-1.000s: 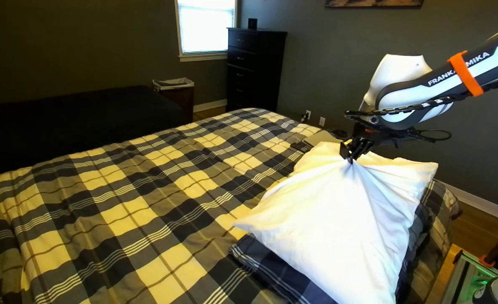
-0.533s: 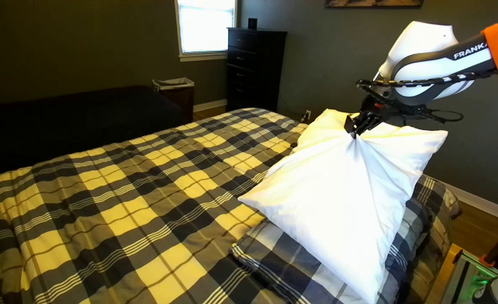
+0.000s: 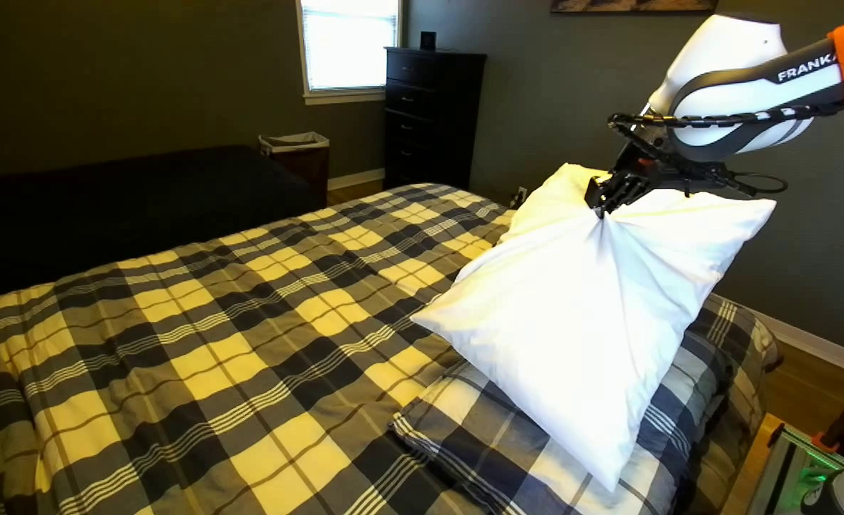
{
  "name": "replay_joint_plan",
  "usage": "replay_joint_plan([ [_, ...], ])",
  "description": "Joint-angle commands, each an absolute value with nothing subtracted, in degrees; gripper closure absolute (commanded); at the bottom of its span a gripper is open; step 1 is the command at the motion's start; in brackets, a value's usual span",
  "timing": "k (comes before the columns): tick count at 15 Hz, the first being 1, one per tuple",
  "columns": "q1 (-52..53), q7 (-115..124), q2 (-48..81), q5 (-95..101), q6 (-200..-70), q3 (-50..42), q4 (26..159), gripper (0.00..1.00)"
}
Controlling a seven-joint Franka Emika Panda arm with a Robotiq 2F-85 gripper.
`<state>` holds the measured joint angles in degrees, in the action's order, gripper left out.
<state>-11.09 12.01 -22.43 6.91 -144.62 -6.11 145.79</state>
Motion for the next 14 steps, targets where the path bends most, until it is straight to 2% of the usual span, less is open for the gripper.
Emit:
replay_joint_plan([
  [1,-11.68,11.63,-22.42,6.46,-144.48,-5.55,145.69,0.91],
  [2,-11.68,11.63,-22.42,6.46,-144.47,-5.55,145.69,0.98],
  [14,-6.84,13.24,-10.17,-11.97,-145.15,-6.63,133.50,0.98],
])
